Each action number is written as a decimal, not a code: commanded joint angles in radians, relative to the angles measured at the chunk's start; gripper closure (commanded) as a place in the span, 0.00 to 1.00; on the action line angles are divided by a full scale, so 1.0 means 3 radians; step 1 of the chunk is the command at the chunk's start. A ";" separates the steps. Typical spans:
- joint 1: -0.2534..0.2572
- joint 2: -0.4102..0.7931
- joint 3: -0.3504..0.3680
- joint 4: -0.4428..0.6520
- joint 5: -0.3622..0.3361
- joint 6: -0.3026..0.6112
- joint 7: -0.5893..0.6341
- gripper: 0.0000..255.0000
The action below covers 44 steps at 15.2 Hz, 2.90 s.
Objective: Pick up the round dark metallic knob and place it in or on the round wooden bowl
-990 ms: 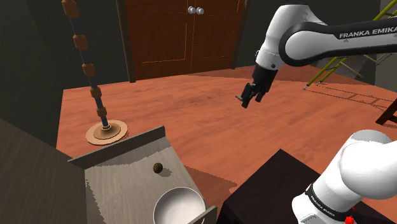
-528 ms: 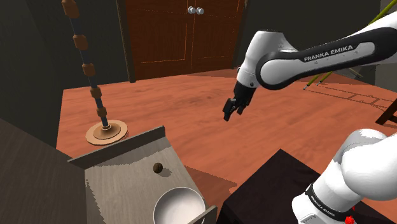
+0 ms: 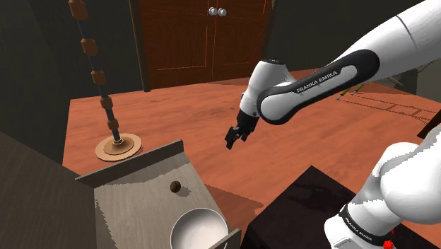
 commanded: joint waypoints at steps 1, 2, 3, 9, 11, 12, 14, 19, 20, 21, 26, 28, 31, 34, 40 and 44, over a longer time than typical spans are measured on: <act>0.0043 0.0257 0.0039 0.0081 0.0036 0.0225 -0.0008 0.00; 0.0064 0.0384 0.0060 0.0126 0.0049 0.0327 -0.0009 0.00; 0.0084 0.0511 0.0081 0.0175 0.0059 0.0425 -0.0009 0.00; 0.0210 0.1275 0.0180 0.0558 0.0047 0.0930 0.0023 0.00; 0.0264 0.1526 0.0194 0.0717 0.0020 0.1063 0.0044 0.00; 0.0294 0.1650 0.0198 0.0802 0.0004 0.1123 0.0055 0.00; 0.0357 0.1895 0.0200 0.0984 -0.0030 0.1229 0.0077 0.00; 0.0530 0.2494 0.0188 0.1502 -0.0111 0.1416 0.0122 0.00; 0.0566 0.2612 0.0185 0.1617 -0.0125 0.1441 0.0128 0.00; 0.0602 0.2730 0.0181 0.1736 -0.0139 0.1461 0.0133 0.00; 0.0678 0.3031 0.0147 0.1989 -0.0164 0.1531 0.0147 0.00; 0.0700 0.3132 0.0133 0.2066 -0.0171 0.1555 0.0151 0.00; 0.0716 0.3211 0.0122 0.2129 -0.0175 0.1573 0.0154 0.00; 0.0716 0.3211 0.0122 0.2130 -0.0175 0.1572 0.0154 0.00; 0.0716 0.3210 0.0122 0.2129 -0.0175 0.1572 0.0154 1.00; 0.0716 0.3210 0.0122 0.2129 -0.0175 0.1572 0.0154 1.00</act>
